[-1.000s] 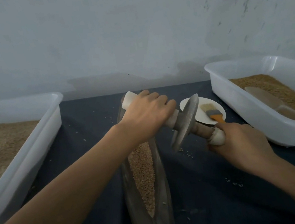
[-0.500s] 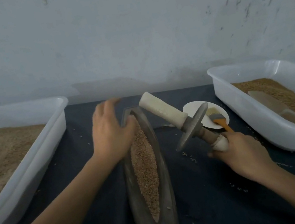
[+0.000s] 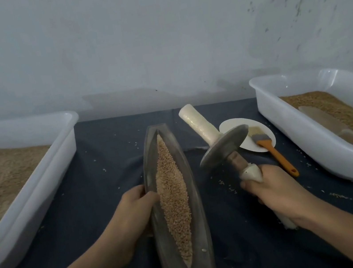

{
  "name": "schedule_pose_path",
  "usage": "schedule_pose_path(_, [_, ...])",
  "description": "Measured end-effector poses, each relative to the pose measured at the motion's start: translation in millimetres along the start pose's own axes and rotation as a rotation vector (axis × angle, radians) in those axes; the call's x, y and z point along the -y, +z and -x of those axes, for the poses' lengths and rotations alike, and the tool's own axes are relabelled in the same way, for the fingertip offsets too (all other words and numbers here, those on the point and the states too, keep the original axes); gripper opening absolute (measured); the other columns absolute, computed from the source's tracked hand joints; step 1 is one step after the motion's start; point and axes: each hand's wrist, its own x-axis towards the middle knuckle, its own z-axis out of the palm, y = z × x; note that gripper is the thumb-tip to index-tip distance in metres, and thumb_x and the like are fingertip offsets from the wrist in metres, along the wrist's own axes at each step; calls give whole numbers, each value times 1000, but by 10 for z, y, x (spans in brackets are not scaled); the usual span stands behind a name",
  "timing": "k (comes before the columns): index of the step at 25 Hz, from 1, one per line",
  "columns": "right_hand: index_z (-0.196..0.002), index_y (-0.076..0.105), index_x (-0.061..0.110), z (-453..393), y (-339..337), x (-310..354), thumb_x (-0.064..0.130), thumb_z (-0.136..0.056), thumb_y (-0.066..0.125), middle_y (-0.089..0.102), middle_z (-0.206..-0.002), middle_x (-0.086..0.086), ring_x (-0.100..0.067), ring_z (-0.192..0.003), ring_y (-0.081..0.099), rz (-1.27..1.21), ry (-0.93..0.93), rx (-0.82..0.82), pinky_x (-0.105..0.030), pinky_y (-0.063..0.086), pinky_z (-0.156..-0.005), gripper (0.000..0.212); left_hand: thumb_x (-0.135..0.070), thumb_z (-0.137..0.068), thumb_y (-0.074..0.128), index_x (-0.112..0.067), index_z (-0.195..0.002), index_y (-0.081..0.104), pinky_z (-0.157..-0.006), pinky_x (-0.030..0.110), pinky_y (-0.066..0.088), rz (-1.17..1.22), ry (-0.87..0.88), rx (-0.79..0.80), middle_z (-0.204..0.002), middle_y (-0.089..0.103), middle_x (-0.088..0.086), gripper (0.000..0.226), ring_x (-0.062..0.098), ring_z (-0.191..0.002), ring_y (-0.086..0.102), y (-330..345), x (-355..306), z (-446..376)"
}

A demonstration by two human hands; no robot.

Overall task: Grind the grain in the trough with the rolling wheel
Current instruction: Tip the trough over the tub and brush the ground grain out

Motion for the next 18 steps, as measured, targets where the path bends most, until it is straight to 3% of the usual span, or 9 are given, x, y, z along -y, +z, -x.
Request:
schedule_pose_path(3, [-99,54,21,21,33,27,31,-91,60,62,-89,-5,-20,-79,62,5,0,14,-44,52,-77,14,-18,-93,51,-25,-109,61,-78,44,57,25,7,16,-90,74,1,20,21,-83,71,64,1,70])
schedule_pose_path(5, [-99,53,21,54,43,46,32,-92,58,60,-92,-3,-18,-79,60,35,-7,18,-38,50,-71,14,-20,-94,51,-35,-113,59,-78,43,57,86,2,27,-94,74,-2,26,19,-86,71,101,17,92])
schedule_pose_path(8, [-94,52,21,98,10,60,39,-91,57,53,-92,2,-11,-76,55,306,-89,-29,-27,41,-61,19,-20,-93,55,-41,-120,53,-87,45,53,131,-6,13,-100,73,-3,34,22,-93,69,150,71,65])
schedule_pose_path(12, [-101,52,22,128,-18,63,58,-86,54,47,-99,4,-10,-82,50,491,-208,-123,-28,45,-69,39,-12,-93,51,-41,-120,56,-89,50,52,180,-20,21,-101,73,1,41,27,-94,69,176,76,46])
schedule_pose_path(15, [-119,47,23,103,-37,32,64,-82,55,44,-112,5,-8,-93,48,399,-223,-172,-28,44,-74,56,-4,-91,49,-41,-117,60,-78,46,56,253,-8,94,-101,73,6,47,30,-89,70,207,-5,91])
schedule_pose_path(18, [-120,48,26,109,2,-9,62,-82,57,43,-112,8,-7,-92,49,350,-260,-187,-28,46,-77,53,-2,-90,48,-44,-111,61,-68,41,58,260,64,103,-99,73,5,49,29,-86,71,267,-42,128])
